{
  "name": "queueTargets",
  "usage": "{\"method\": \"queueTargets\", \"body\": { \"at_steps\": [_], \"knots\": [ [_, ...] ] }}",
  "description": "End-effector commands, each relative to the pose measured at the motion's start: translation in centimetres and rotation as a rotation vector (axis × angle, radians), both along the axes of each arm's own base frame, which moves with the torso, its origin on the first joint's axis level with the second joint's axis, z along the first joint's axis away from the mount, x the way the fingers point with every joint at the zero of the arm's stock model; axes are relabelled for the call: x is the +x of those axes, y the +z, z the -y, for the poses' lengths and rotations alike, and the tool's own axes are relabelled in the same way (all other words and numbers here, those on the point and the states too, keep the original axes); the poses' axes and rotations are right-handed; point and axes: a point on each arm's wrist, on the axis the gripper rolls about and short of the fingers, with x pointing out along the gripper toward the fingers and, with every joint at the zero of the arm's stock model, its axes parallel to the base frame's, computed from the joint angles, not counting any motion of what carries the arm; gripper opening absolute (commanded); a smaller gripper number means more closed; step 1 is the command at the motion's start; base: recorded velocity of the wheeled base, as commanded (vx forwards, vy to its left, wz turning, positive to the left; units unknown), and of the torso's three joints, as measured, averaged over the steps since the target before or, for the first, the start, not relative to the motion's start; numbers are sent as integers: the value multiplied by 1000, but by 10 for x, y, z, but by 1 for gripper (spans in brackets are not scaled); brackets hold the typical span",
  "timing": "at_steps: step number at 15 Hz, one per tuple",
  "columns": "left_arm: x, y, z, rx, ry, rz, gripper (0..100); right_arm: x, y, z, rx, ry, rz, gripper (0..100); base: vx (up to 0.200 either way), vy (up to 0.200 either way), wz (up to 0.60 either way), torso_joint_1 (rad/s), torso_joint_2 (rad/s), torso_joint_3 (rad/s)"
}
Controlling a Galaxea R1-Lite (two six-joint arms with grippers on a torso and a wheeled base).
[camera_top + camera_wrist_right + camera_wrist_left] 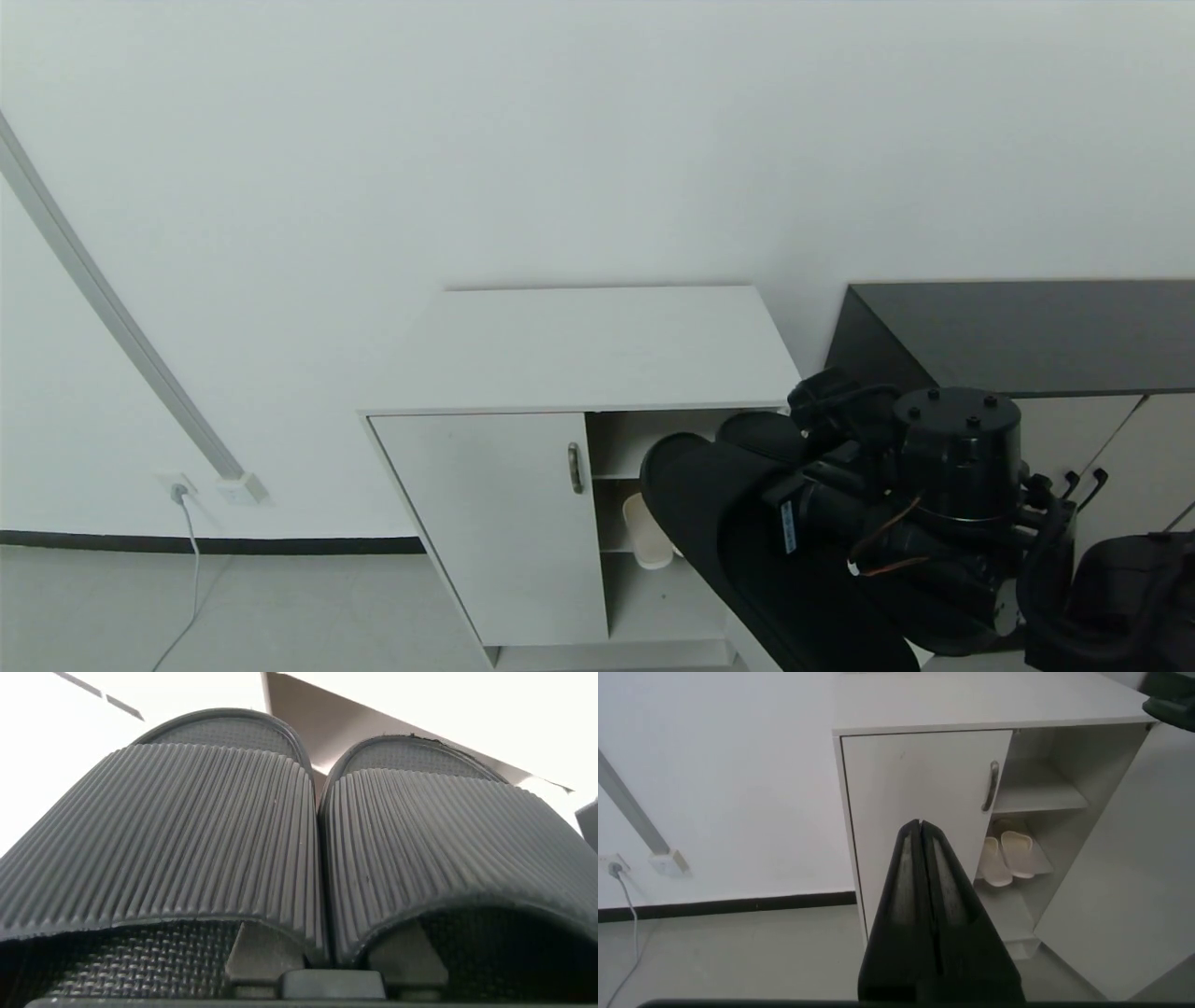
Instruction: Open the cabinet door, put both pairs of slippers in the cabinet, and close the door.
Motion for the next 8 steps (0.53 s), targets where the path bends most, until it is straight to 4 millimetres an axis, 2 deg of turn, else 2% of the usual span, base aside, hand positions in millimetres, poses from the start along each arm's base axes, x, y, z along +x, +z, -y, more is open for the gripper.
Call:
{"method": "queueTargets", "body": {
  "at_steps": [1,3,8],
  "knots": [
    [0,0,0,0,-1,-1,0,0,-1,0,-2,0,-3,0,0,0,0,0,0,0],
    [0,0,0,0,0,-1,0,0,-1,0,-3,0,-4,0,0,0,0,-57,121,74],
    [0,0,0,0,0,-1,0,0,-1,0,-4,-1,-3,0,0,0,0,-155,353,197]
  ]
}}
